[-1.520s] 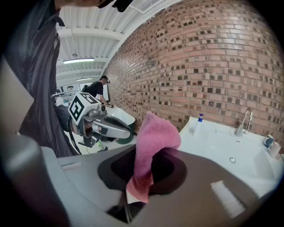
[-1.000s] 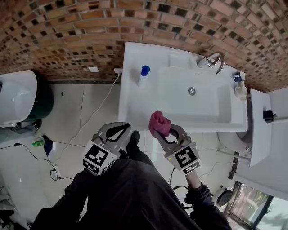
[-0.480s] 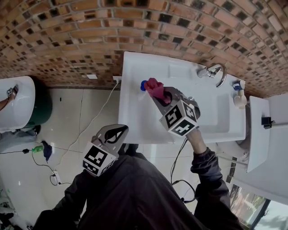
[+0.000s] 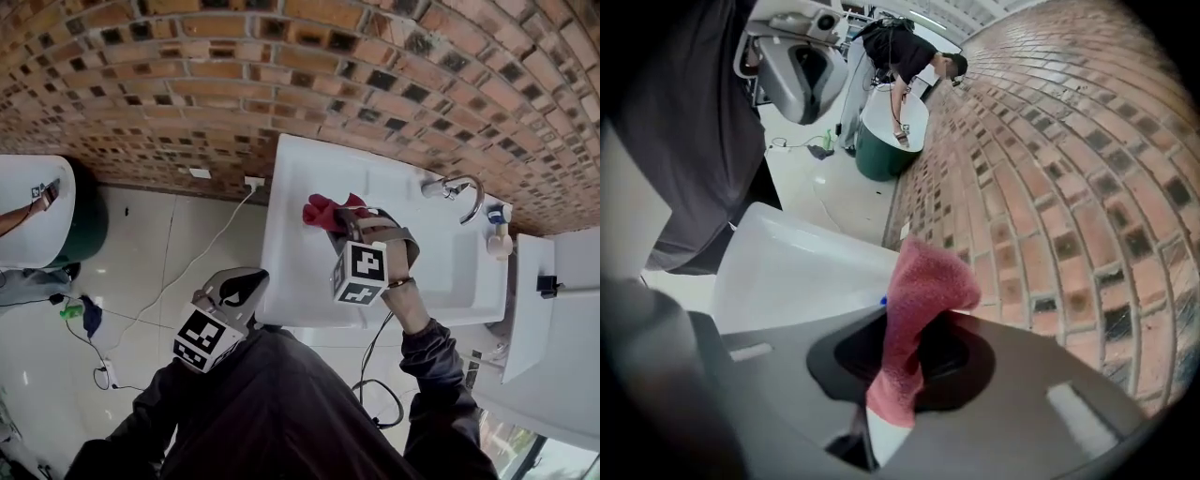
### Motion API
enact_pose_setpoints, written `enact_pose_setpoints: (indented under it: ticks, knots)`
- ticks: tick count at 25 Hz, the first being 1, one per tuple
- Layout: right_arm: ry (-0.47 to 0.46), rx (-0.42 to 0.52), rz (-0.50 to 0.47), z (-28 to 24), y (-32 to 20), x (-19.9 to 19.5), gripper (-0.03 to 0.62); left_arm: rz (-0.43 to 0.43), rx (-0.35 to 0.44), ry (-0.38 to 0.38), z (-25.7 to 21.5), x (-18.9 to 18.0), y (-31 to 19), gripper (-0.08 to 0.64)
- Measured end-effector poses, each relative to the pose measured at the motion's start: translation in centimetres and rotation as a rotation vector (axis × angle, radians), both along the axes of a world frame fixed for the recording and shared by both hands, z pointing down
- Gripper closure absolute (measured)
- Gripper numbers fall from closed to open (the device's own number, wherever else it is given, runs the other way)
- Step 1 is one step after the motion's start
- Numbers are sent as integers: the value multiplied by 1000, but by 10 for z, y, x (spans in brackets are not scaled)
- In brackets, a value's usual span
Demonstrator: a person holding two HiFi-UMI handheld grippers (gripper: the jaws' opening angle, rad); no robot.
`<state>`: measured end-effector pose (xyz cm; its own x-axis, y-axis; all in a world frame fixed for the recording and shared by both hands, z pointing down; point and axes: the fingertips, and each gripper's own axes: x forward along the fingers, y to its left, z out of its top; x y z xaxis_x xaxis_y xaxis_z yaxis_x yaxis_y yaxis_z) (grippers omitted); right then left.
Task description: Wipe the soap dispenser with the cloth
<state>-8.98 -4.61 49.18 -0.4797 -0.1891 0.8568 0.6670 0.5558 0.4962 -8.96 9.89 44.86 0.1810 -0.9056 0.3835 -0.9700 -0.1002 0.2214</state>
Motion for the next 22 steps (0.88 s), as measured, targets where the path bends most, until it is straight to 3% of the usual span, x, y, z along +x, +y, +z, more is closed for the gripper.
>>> enact_pose_setpoints:
  ticks: [4, 9, 12, 17, 19, 22]
  knots:
    - [16, -80, 29, 16, 29, 18, 531, 39, -5, 13, 5, -11, -8, 560]
    - [-141, -147, 115, 5, 37, 11, 532, 96, 5, 22, 7, -20, -26, 560]
    - [-233, -304, 246, -5, 47, 14, 532, 130, 7, 30, 8, -24, -34, 560]
    - [-335, -713, 505, 11, 68, 18, 532, 167, 11, 54, 13, -35, -45, 560]
    - [-361, -793, 569, 18, 69, 16, 532, 180, 10, 64, 15, -40, -46, 560]
    - [-370, -830, 641, 30, 62, 12, 532, 195, 3, 75, 20, -47, -46, 560]
